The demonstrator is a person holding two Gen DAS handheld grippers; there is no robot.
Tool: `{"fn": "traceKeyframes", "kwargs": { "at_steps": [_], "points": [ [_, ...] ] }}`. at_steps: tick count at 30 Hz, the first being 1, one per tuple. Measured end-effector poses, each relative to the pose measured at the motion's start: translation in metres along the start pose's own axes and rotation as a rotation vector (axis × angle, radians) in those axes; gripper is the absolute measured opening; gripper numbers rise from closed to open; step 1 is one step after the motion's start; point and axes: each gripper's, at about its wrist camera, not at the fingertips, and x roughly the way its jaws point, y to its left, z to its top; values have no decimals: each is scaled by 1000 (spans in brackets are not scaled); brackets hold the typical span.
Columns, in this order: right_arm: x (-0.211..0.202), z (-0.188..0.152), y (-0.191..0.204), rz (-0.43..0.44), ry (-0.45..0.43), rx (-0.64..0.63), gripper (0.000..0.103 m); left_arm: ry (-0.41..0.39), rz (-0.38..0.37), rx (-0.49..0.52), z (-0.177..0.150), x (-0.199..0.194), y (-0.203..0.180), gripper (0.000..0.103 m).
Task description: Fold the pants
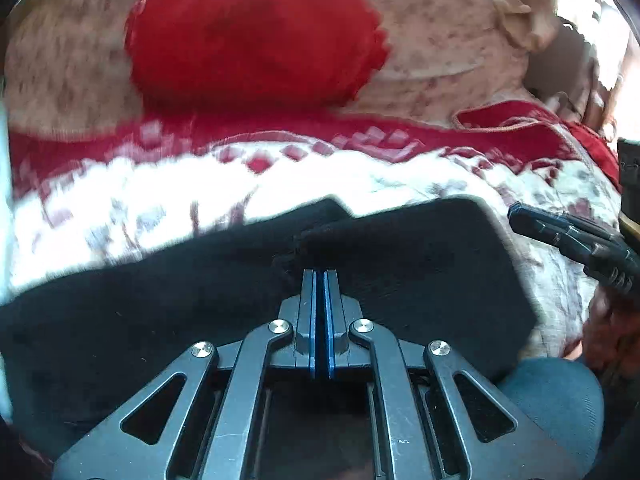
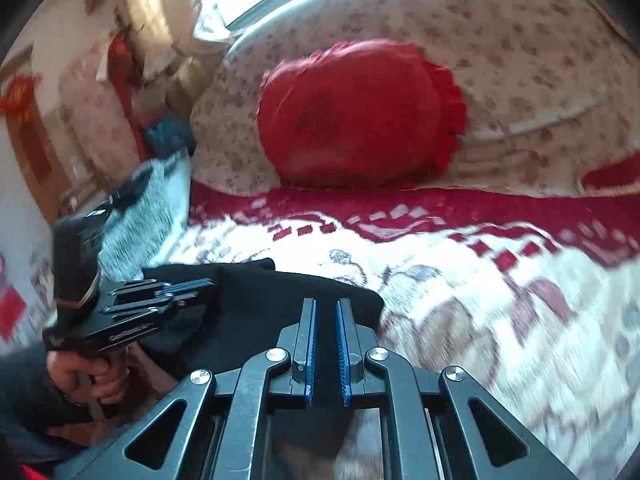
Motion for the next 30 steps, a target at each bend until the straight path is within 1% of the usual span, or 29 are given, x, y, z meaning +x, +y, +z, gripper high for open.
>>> {"fn": "traceKeyframes", "kwargs": {
  "at_steps": [1,2,3,5,7,8,9,10,11,12,13,14,15,16,17,18,20,23,25,26,27,28,29,30],
  "points": [
    [16,-3,-2,-34,54,-18,8,-3,-16,-24,0,1,4,3],
    [26,-10,-4,-49,87,-31,8,4,-29,-50,1,1,7,3],
    [24,-13,-2,-54,36,-34,8,13,-34,-60,2,1,8,3],
    [21,-9,-3,-51,51,-13,8,19,-19,-36,6,-3,5,4],
    [12,-9,-4,-38,54,-11,8,6,-18,-15,10,-15,-3,4],
    [9,-9,-4,-35,46,-7,8,-11,-34,-3,11,-25,-8,4],
    [2,-7,-4,-23,25,1,8,-39,-75,23,13,-36,-18,4],
    [-7,-6,-3,13,-10,9,8,-50,-97,39,13,-42,-24,4],
    [-13,-5,-1,52,-32,13,8,-61,-137,72,12,-48,-36,4],
    [-18,-2,4,122,-53,14,8,-55,-156,90,12,-48,-43,4],
    [-19,-1,7,165,-52,9,8,-36,-165,103,11,-45,-47,4],
    [-13,-1,11,201,-26,-1,8,-8,-153,111,9,-36,-50,4],
    [-1,-2,12,205,34,-2,10,44,-125,101,7,-20,-49,4],
    [13,-6,12,183,105,-6,10,107,-103,83,3,-3,-45,4],
    [26,-11,13,158,156,-20,11,123,-110,61,0,5,-41,4],
    [26,-13,13,162,109,-23,11,92,-137,33,0,3,-36,4],
    [26,-11,7,185,114,21,11,94,-144,24,0,3,-34,4],
    [25,-11,1,215,120,78,11,92,-124,39,-1,1,-39,4],
    [22,-9,1,207,135,79,12,96,-116,49,-1,0,-41,4],
    [18,-5,4,190,132,66,12,101,-114,51,0,0,-43,4],
    [10,-2,6,186,106,45,12,108,-113,57,2,0,-44,4],
    [4,-3,9,194,80,28,12,110,-113,60,3,0,-42,4],
    [-4,-2,13,222,46,16,12,108,-117,58,2,0,-41,4],
    [-2,-4,15,242,51,22,13,105,-120,54,2,1,-40,4]
  ]
}}
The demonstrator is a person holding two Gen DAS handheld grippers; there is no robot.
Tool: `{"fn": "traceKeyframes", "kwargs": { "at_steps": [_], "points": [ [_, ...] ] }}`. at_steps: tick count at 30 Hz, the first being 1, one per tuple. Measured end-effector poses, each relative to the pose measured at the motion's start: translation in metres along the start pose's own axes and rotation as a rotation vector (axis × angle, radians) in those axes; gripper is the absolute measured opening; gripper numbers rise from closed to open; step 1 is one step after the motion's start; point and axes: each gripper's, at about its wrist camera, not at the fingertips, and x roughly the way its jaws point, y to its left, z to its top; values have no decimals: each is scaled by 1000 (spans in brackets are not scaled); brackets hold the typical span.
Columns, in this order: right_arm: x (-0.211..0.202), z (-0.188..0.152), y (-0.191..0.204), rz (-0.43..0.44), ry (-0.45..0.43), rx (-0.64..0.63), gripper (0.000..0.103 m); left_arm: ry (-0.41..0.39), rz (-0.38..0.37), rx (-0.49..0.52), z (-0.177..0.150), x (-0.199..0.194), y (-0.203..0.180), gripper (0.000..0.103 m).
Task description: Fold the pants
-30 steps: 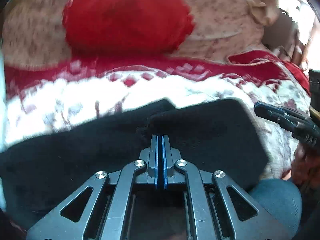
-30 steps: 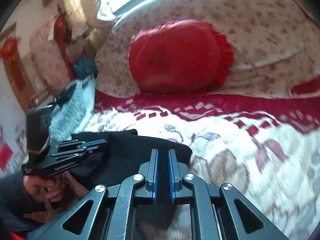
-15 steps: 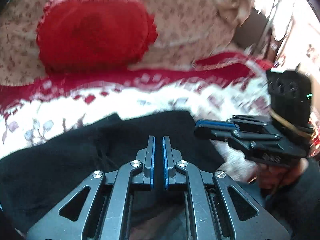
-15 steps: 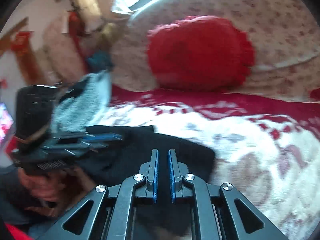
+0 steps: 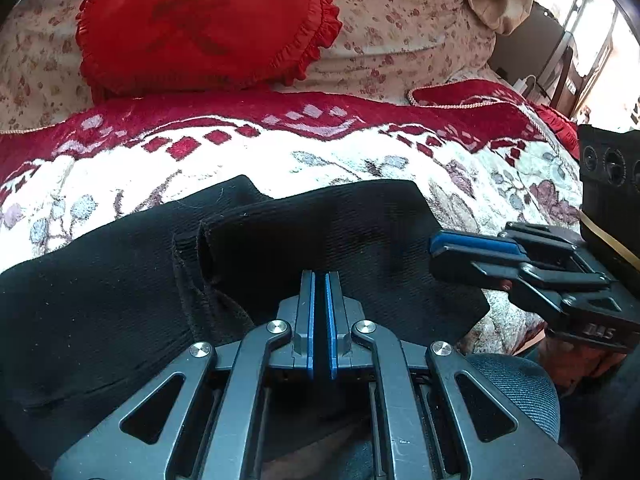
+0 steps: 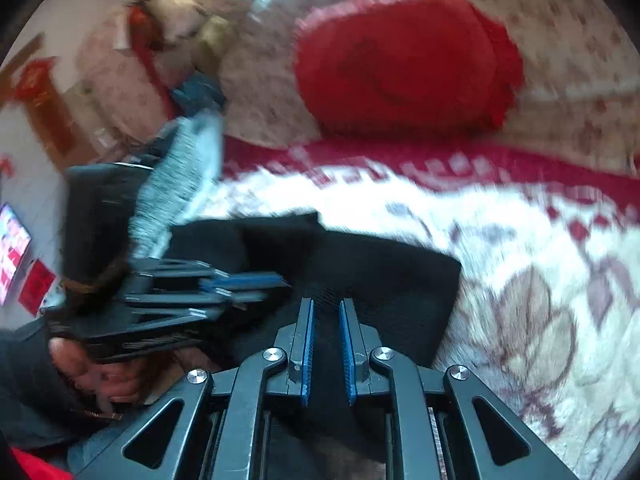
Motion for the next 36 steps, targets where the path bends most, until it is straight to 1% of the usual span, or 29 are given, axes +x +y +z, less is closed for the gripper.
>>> {"fn": "traceKeyframes", "kwargs": {
  "at_steps": [1,2,4,5,7,9,10,11,12,13,14,16,19,25,28,30,32,33,34,35,36],
  "points": [
    [8,-1,-2,-7,34,12,14,-5,-3,-5,-1,0,1,4],
    [25,-6,-8,-33,119,33,17,-7,-2,-8,-2,0,1,4],
    [25,-8,-15,-3,81,70,17,-12,7,-7,-2,0,-1,4],
    [23,-7,-17,2,86,93,16,-12,11,-4,-2,0,-2,4],
    [9,-2,-11,13,31,75,16,-14,18,-3,-2,0,-3,4],
    [0,-1,-5,63,-14,61,16,-21,24,-5,-3,0,-3,4],
    [2,-2,-4,68,-4,60,16,-24,23,-10,-3,0,-3,4],
    [8,-4,-4,51,32,57,19,-28,21,-16,-4,0,-2,4],
    [25,-12,-5,3,114,48,20,-23,19,-23,-4,1,-2,4],
    [24,-15,-6,8,80,48,20,-23,17,-27,-4,1,-1,4],
    [22,-16,-9,23,69,79,20,-19,15,-28,-3,1,-1,4],
    [22,-15,-13,38,74,113,20,-13,15,-29,-3,1,-1,4],
    [21,-18,-16,48,61,124,20,-13,24,-22,-3,1,-2,4],
    [14,-23,-18,53,41,131,20,-23,10,-32,-3,-1,-3,4],
    [15,-21,-17,53,35,126,20,-64,-8,-18,-4,-14,-5,5],
    [15,-22,-14,42,32,105,20,-107,-28,-3,-4,-29,-7,5],
    [15,-21,-12,35,30,93,20,-140,-24,5,-6,-45,-6,5],
    [10,-20,-6,18,18,64,20,-155,-20,0,-8,-55,-2,5],
    [4,-19,-3,-2,-4,47,20,-166,-22,-9,-11,-62,2,11],
    [-4,-17,-3,-9,-40,45,20,-178,-27,-25,-16,-72,9,15],
    [-11,-16,-4,-13,-77,53,20,-192,-26,-55,-23,-83,20,23]
  ]
}}
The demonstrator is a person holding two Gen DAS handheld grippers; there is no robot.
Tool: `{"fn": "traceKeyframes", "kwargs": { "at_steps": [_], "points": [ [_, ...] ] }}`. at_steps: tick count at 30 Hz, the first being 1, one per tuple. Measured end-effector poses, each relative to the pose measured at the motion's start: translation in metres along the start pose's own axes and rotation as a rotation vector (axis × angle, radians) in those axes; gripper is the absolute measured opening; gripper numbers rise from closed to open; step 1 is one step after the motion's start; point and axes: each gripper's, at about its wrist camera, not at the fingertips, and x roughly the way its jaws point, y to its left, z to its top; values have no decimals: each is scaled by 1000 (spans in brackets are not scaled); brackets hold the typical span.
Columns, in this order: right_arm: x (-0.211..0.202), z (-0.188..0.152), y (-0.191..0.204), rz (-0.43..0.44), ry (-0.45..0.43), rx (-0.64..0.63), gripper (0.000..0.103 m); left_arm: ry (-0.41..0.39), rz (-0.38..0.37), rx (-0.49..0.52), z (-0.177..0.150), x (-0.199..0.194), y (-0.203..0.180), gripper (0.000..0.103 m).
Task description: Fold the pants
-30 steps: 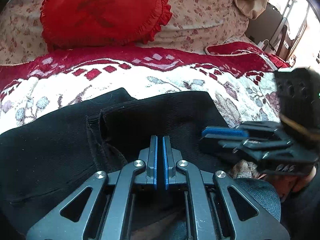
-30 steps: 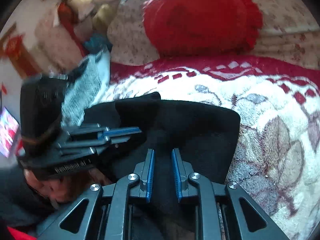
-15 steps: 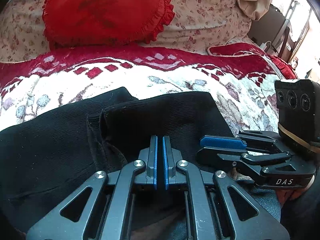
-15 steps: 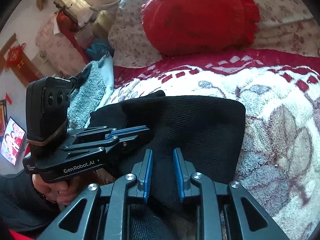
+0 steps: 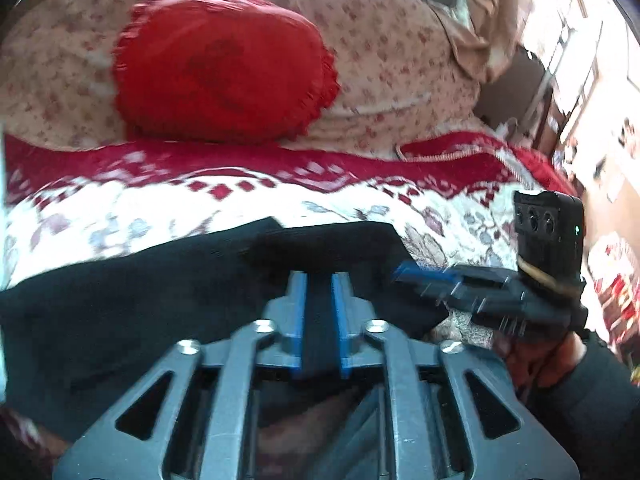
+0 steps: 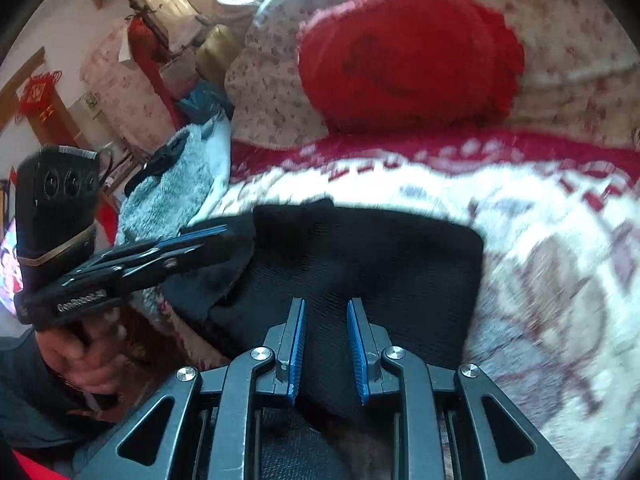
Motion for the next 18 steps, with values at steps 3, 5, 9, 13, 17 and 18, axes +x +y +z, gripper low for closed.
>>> {"fn": "traceKeyframes", "kwargs": {
  "at_steps": [3,5,9,13,17,18],
  "points": [
    [-27,6,-15,-175,-131,39,21,-23,13,-105,-18,-32,36,29],
    [-34,5,-31,-384,-149,73,22,-31,40,-168,-33,-51,58,29],
    [-43,-5,-74,-596,-142,247,22,-89,124,-311,-66,-100,109,29],
    [-40,-13,-92,-572,-147,291,21,-120,188,-475,-99,-124,153,34],
    [-18,-15,-70,-663,-109,108,40,-121,132,-685,-133,-121,189,34],
    [-9,-15,-61,-708,-84,51,43,-125,96,-743,-140,-115,197,34]
  ]
}}
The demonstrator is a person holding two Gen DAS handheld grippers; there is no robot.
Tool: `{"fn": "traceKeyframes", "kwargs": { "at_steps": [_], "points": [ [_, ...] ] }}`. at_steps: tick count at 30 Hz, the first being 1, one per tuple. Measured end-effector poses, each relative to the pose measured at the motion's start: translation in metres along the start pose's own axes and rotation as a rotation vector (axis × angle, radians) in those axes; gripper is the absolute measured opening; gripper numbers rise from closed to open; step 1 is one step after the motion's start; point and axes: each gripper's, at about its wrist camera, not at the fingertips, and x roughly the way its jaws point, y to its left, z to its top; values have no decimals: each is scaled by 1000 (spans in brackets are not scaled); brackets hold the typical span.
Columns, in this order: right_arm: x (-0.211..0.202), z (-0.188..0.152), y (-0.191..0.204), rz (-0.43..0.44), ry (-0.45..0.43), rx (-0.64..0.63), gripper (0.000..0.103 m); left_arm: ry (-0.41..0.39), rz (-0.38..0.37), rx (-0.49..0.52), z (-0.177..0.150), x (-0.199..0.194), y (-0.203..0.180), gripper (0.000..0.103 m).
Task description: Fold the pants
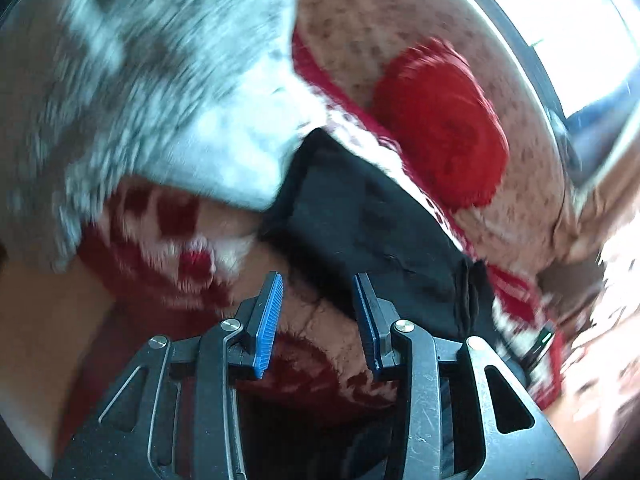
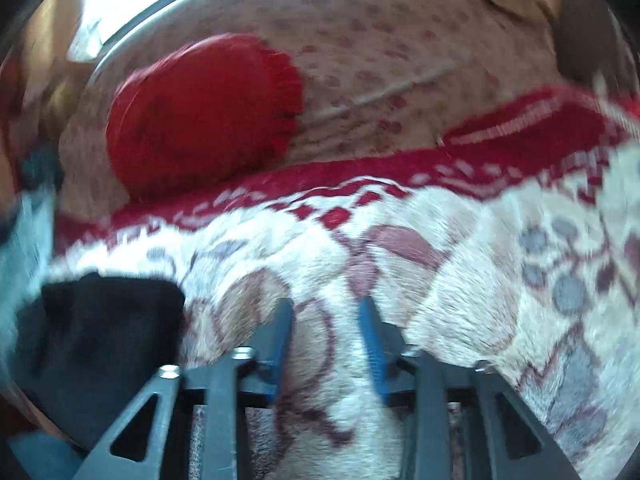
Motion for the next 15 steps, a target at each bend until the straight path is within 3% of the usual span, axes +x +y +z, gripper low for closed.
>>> {"fn": "traceKeyframes", "kwargs": {
  "at_steps": [4,7,9,12,15],
  "points": [
    [1,-3,8,-46,-5,-45,44,5,-127,-100,7,14,13,34],
    [2,-3,1,-19,-6,-16,44,12,-148,-181,13,29,25,34],
    [2,-4,2,-23,-11,-22,44,21,-200,-266,13,38,37,34],
    [1,-5,5,-31,-13,-30,44,0,-270,-312,16,42,42,34],
    [1,-5,7,-35,-13,-34,44,-5,-292,-370,15,46,53,34]
  ]
}}
